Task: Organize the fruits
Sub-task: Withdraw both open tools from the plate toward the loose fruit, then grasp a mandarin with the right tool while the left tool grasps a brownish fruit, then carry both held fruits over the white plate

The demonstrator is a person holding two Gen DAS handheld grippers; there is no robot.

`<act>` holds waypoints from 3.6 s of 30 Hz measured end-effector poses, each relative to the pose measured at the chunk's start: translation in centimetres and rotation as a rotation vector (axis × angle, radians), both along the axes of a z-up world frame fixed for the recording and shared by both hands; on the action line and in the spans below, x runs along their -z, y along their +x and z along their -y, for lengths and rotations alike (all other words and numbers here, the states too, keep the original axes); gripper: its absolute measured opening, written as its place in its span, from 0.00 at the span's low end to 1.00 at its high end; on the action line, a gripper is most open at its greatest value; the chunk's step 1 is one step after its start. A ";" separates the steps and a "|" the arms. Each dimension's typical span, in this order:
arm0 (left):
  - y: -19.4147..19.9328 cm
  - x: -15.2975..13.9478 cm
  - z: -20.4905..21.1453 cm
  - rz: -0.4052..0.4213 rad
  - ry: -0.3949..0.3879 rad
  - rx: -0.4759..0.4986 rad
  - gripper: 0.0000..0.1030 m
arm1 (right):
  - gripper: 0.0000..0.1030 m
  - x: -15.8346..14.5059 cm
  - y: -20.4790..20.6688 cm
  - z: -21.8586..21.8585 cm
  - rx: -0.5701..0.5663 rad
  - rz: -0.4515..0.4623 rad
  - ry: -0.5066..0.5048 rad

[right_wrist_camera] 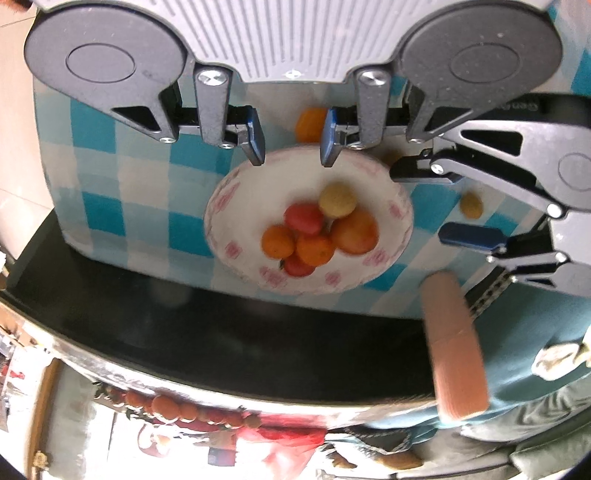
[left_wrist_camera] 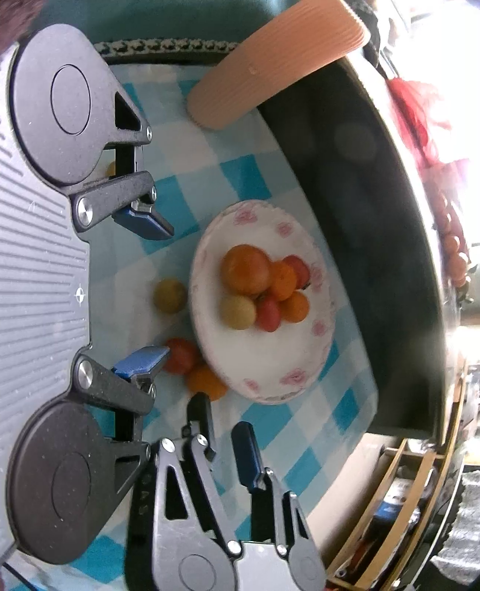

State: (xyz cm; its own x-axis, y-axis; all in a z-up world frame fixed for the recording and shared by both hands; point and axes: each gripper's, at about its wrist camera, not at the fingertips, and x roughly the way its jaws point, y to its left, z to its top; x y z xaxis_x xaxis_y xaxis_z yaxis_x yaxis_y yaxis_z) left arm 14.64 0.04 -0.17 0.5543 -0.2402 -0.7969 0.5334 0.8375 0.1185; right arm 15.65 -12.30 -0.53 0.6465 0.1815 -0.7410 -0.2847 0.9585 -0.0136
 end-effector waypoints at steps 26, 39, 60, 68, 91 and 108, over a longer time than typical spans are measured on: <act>0.8 1.6 -1.2 -0.076 -0.050 -0.020 0.70 | 0.52 3.8 1.8 0.3 -0.066 -0.058 0.108; 2.3 3.0 -0.3 -0.048 -0.104 0.026 0.71 | 0.47 3.0 0.9 0.9 -0.054 -0.142 0.133; 1.2 3.8 1.2 -0.099 -0.117 0.146 0.54 | 0.47 2.9 0.0 3.3 -0.023 -0.172 0.137; 1.3 3.6 0.9 -0.103 -0.127 0.114 0.46 | 0.47 2.9 0.3 2.5 -0.016 -0.166 0.122; 1.4 3.3 0.6 -0.109 -0.121 0.085 0.32 | 0.47 3.0 2.7 1.3 0.012 -0.142 0.167; 0.9 2.8 0.1 -0.149 -0.114 0.106 0.32 | 0.47 1.8 1.7 0.7 -0.080 -0.119 0.259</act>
